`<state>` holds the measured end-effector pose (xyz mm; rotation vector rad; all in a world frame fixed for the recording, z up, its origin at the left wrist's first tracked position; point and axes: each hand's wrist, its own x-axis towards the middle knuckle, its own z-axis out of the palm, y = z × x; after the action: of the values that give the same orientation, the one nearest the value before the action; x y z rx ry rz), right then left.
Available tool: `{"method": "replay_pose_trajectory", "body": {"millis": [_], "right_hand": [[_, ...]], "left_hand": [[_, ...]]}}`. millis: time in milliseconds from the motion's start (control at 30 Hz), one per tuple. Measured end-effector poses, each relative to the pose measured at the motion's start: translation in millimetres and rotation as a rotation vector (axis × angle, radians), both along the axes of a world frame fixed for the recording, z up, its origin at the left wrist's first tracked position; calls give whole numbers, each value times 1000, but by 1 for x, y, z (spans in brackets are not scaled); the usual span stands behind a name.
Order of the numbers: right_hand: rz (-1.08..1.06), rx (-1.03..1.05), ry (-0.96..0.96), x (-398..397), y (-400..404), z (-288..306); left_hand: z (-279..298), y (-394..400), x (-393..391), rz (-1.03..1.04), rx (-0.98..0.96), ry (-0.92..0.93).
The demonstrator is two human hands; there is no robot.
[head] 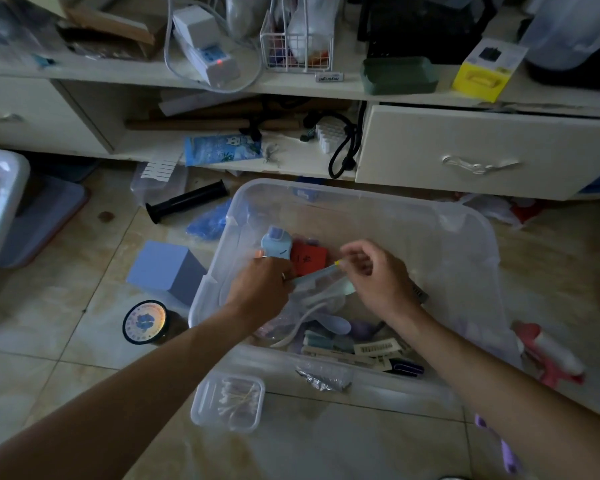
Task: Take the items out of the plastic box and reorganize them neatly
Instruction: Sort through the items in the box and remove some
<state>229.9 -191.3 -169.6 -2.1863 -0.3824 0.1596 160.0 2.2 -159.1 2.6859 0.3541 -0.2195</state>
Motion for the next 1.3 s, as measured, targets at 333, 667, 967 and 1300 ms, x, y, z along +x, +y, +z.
{"method": "replay_pose_trajectory", "body": {"millis": [333, 667, 967, 1300], "right_hand": [[203, 141, 124, -13, -4, -11], [244, 37, -46, -20, -4, -4], [97, -207, -155, 11, -66, -15], [215, -137, -208, 7, -43, -14]], "left_hand": [[-6, -23, 0, -208, -154, -233], [-13, -24, -2, -282, -17, -256], [8, 23, -9, -170, 245, 1], [-21, -4, -6, -183, -70, 11]]}}
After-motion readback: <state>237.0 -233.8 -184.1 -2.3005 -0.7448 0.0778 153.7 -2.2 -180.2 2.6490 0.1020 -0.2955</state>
